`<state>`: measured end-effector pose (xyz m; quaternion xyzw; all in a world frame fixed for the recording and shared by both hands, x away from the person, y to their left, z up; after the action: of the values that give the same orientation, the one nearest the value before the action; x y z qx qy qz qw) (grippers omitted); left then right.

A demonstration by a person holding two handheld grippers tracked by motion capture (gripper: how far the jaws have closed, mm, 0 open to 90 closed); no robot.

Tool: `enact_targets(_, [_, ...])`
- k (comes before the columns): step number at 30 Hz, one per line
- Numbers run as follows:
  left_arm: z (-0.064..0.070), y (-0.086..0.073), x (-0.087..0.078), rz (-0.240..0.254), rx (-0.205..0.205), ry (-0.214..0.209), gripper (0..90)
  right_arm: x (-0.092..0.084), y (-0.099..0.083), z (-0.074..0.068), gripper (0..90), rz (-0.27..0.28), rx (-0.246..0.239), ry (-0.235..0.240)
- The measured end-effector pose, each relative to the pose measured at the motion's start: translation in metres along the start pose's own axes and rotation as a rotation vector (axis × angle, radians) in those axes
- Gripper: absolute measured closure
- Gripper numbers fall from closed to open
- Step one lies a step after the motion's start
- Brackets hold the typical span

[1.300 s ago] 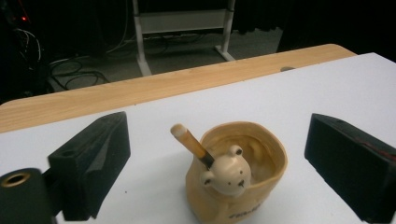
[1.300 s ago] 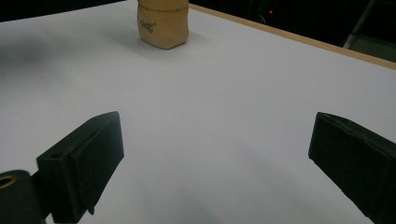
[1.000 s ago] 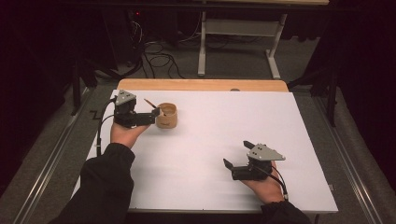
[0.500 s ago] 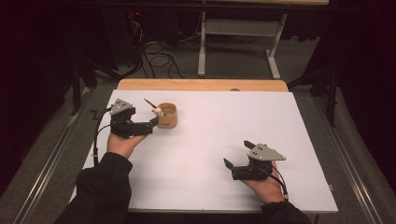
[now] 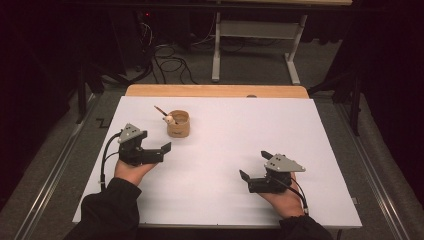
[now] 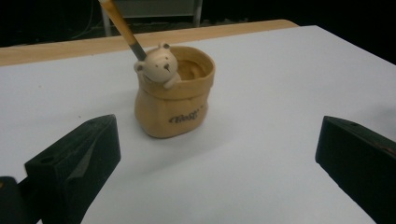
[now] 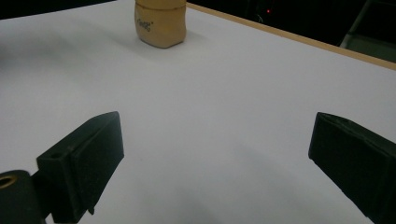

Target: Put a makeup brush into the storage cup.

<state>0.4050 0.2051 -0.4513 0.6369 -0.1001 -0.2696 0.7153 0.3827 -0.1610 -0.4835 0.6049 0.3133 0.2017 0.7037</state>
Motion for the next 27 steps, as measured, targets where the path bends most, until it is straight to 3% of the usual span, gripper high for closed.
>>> enact_targets(11, [0.013,-0.039,-0.014,-0.044,0.015,-0.075,1.4,0.001,-0.001,0.0,3.9,-0.003,-0.003,-0.001])
enact_targets(13, [0.017,-0.051,-0.014,-0.071,0.014,-0.089,1.8,0.001,0.0,0.0,3.9,-0.001,-0.005,0.0])
enact_targets(15, [0.023,-0.058,-0.011,-0.11,0.041,-0.111,1.8,0.001,-0.001,0.0,3.9,-0.003,-0.001,-0.002])
enact_targets(17, [0.028,-0.059,-0.009,-0.12,0.068,-0.122,1.7,0.001,-0.001,0.0,3.9,-0.003,0.001,-0.002])
enact_targets(22, [0.032,-0.056,-0.01,-0.078,0.099,-0.132,1.7,0.001,-0.001,0.001,3.9,-0.006,-0.003,-0.01])
enact_targets(27, [0.027,-0.053,-0.011,-0.056,0.087,-0.12,1.7,-0.002,0.001,0.007,3.9,0.0,-0.001,-0.038])
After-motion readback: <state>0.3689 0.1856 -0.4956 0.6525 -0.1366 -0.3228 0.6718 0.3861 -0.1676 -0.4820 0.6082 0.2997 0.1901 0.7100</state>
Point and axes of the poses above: each handheld gripper's, and its own axes: x roughly forward along the jaws, y roughly out of its top, z roughly to its right, the point moved 4 cm from there along x, roughly forward along the jaws, and after that the axes turned 14 degrees about z, right-handed, at the moved point
